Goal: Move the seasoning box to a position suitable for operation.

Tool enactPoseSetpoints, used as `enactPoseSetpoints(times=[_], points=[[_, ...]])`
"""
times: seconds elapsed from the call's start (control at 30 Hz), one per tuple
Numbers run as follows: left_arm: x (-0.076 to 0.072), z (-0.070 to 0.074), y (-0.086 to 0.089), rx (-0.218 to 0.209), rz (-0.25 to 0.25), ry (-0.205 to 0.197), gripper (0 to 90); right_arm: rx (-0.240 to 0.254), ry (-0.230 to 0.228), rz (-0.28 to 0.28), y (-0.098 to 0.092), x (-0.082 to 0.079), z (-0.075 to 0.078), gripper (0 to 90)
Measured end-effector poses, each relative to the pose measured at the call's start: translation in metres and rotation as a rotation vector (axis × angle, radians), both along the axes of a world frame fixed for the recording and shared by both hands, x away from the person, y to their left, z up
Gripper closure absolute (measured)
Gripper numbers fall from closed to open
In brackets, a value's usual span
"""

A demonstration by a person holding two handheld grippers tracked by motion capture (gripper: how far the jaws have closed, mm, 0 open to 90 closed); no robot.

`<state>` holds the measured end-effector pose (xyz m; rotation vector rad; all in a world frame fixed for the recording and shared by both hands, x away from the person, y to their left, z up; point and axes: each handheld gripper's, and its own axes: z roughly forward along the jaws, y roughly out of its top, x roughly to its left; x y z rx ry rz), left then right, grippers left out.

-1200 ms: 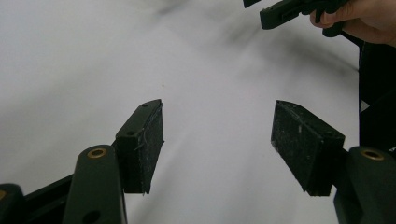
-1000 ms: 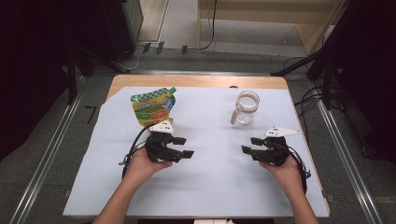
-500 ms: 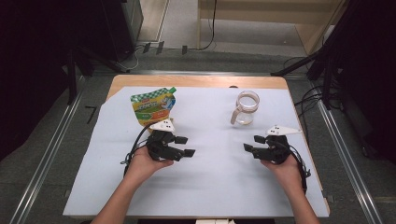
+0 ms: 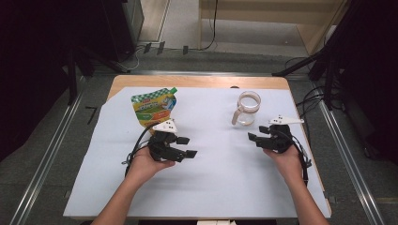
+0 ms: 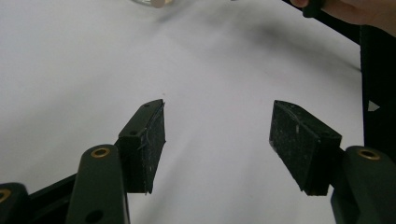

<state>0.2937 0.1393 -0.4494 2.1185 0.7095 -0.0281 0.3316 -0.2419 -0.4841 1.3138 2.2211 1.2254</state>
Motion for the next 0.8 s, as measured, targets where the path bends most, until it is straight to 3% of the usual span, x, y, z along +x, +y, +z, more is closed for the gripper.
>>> enactPoseSetpoints(times=[0.07,0.17,0.33,0.53,0.6,0.67,0.8], points=[[0.0,0.0,0.0,0.002,-0.005,-0.002,36.5,-0.003,0.015,-0.02,0.0,0.008,0.002,41.5],[0.0,0.0,0.001,0.0,-0.003,0.003,36.5,-0.025,-0.012,-0.046,0.0,0.016,0.005,41.9],[0.0,-0.001,0.0,-0.006,-0.004,0.015,36.5,-0.017,-0.049,-0.07,0.003,0.032,0.007,41.7],[0.0,-0.001,0.0,-0.009,-0.005,0.013,36.5,-0.022,-0.037,-0.081,0.011,0.051,0.001,28.2],[0.0,-0.002,0.0,-0.015,0.0,0.025,36.5,-0.032,-0.063,-0.099,0.015,0.056,-0.002,24.9],[0.001,-0.003,0.0,-0.011,-0.002,0.031,36.5,-0.014,-0.075,-0.113,0.016,0.06,-0.007,22.0],[0.001,-0.003,0.0,-0.013,-0.006,0.026,36.6,0.065,-0.04,-0.123,0.016,0.07,-0.023,15.0]])
